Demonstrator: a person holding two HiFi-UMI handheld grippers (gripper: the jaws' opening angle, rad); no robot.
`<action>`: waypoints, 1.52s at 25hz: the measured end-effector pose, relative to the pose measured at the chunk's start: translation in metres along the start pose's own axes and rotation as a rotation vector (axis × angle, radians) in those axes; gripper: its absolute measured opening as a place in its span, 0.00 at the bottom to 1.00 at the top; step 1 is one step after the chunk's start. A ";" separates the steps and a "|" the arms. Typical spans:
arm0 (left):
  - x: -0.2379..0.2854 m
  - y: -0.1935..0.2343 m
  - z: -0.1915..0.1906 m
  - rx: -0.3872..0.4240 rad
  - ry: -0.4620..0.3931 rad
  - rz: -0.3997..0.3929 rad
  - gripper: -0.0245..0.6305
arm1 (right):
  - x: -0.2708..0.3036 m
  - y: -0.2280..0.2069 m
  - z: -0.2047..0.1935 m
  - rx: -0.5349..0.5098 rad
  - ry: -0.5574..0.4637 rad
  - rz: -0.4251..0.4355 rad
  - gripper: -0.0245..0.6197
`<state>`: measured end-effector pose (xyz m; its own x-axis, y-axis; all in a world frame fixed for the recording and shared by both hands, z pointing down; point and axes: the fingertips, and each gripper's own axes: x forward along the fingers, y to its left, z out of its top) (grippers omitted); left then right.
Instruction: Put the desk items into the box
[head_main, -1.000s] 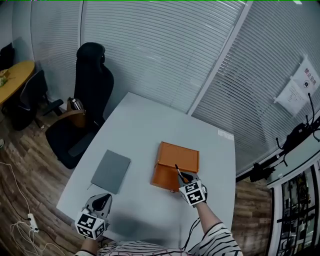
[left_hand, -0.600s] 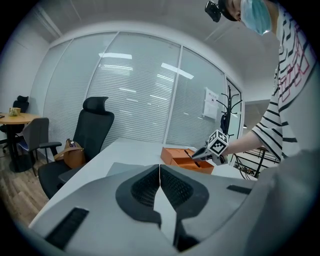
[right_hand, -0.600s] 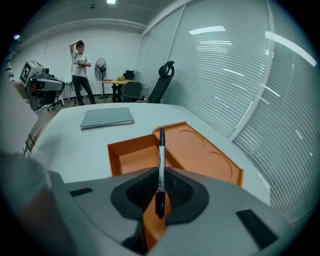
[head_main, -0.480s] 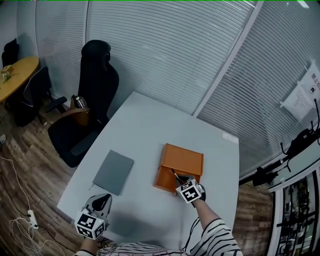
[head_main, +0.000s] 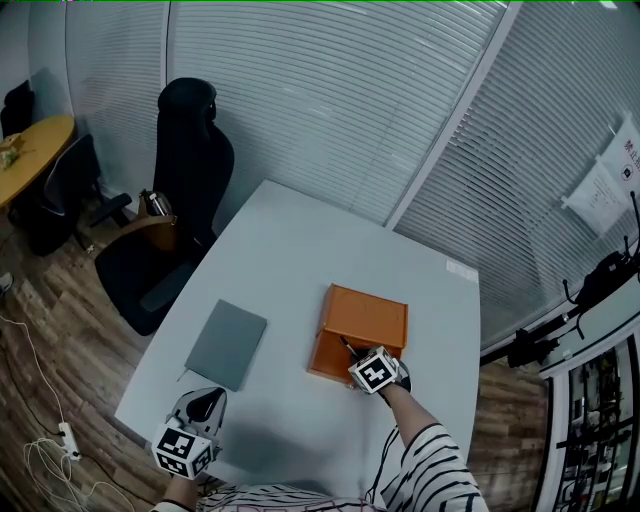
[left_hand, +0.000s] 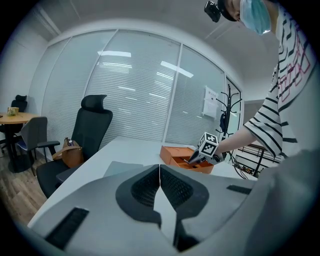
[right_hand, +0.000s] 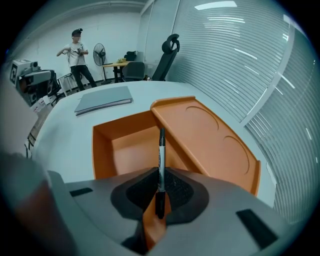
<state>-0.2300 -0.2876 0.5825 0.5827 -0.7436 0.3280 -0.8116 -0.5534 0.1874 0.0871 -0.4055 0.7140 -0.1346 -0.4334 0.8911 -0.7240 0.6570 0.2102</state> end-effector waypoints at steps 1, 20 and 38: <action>0.001 -0.001 0.000 0.001 0.001 -0.001 0.07 | 0.001 -0.001 -0.001 0.000 0.005 -0.002 0.13; 0.004 -0.009 -0.005 0.000 0.013 -0.024 0.07 | 0.018 0.007 -0.011 0.008 0.081 -0.006 0.13; 0.001 -0.018 -0.006 0.007 0.014 -0.041 0.07 | 0.004 -0.008 -0.002 0.114 -0.014 -0.091 0.20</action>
<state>-0.2146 -0.2760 0.5852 0.6145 -0.7153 0.3327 -0.7869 -0.5858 0.1941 0.0938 -0.4119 0.7166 -0.0735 -0.4970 0.8646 -0.8058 0.5405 0.2422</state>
